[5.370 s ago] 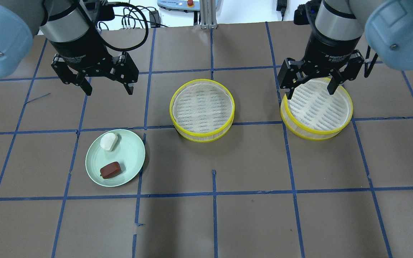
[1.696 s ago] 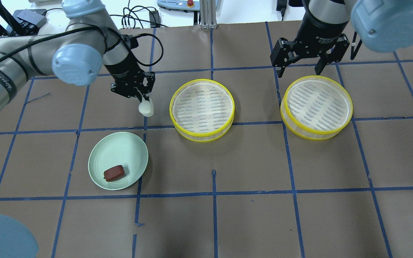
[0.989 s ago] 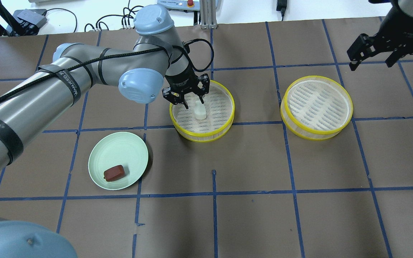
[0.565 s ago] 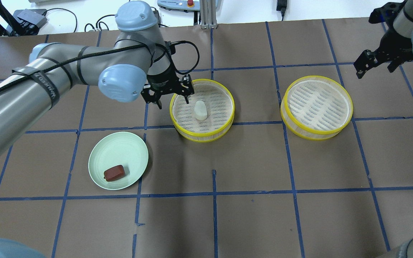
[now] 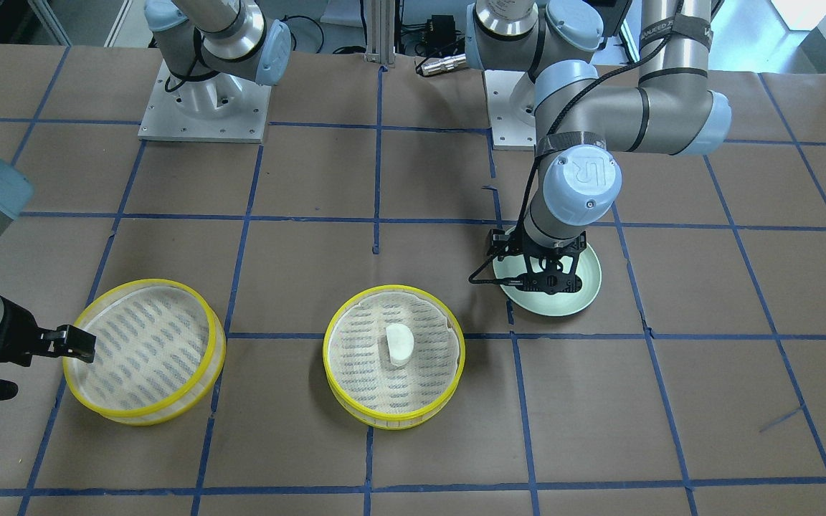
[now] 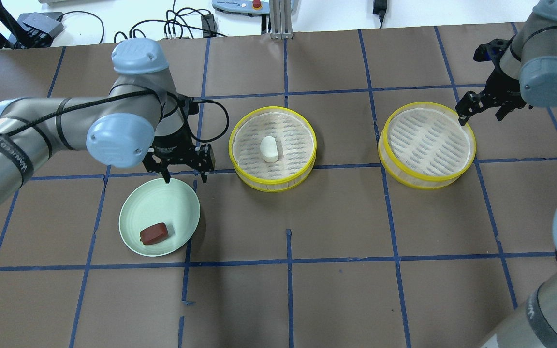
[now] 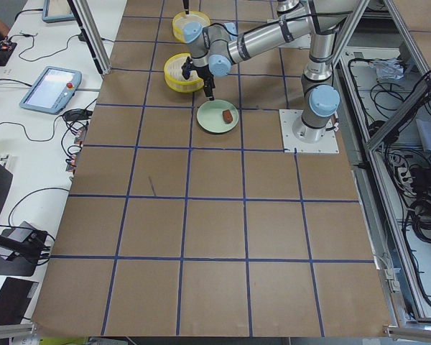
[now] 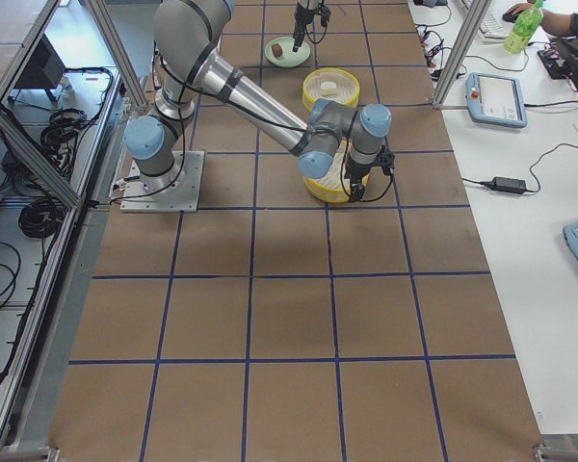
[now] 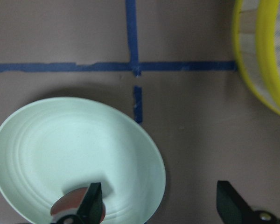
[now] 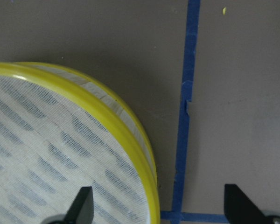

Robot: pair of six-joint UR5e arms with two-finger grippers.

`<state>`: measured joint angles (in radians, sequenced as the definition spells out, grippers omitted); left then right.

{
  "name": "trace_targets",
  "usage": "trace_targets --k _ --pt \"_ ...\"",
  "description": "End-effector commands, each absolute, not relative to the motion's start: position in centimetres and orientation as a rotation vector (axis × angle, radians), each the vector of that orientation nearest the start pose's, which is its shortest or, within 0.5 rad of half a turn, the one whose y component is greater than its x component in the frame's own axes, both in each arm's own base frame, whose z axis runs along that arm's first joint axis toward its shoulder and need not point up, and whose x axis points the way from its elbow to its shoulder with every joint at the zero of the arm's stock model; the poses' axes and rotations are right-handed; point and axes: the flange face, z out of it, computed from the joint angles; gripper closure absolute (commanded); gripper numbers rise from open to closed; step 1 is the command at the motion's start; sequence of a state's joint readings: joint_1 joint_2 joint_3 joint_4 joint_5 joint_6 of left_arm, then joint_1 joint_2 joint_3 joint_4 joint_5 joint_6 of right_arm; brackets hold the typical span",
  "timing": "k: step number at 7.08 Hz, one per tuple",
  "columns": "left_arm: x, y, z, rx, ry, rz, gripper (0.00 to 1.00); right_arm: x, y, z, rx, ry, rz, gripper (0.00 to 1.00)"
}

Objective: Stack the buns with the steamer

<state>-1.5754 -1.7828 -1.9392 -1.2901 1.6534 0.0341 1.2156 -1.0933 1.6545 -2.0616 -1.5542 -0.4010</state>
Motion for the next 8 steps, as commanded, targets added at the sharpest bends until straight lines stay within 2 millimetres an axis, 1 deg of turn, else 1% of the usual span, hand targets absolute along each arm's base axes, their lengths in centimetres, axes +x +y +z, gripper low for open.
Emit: trace_targets --k 1,2,3,4,5,6,7,8 --pt "-8.9 -45.4 20.3 0.108 2.984 0.616 0.13 -8.8 -62.4 21.5 -0.061 3.092 0.117 0.53" --pt "-8.5 -44.7 18.9 0.111 2.959 0.666 0.13 -8.8 -62.4 21.7 -0.054 3.095 0.111 0.80" --pt "-8.5 -44.7 18.7 0.109 2.957 0.673 0.21 -8.8 -62.5 21.7 -0.054 3.095 0.109 0.93" --pt "-8.5 -45.0 18.5 0.109 2.957 0.676 0.63 -8.9 -62.6 22.0 -0.058 3.096 0.101 0.95" --pt "-8.5 -45.1 18.6 0.111 2.958 0.671 0.91 -8.9 -62.7 22.5 -0.049 3.099 0.085 0.96" --pt "-8.4 -45.7 19.3 0.110 2.964 0.640 0.98 -8.8 -62.7 24.8 -0.045 3.108 0.032 0.96" --pt "-8.4 -47.1 20.9 0.109 2.979 0.581 1.00 -8.1 -62.9 26.5 -0.050 3.109 -0.003 0.97" --pt "-8.3 -48.6 22.7 0.109 2.986 0.519 1.00 -6.6 -63.0 27.8 0.007 3.113 -0.019 0.96"
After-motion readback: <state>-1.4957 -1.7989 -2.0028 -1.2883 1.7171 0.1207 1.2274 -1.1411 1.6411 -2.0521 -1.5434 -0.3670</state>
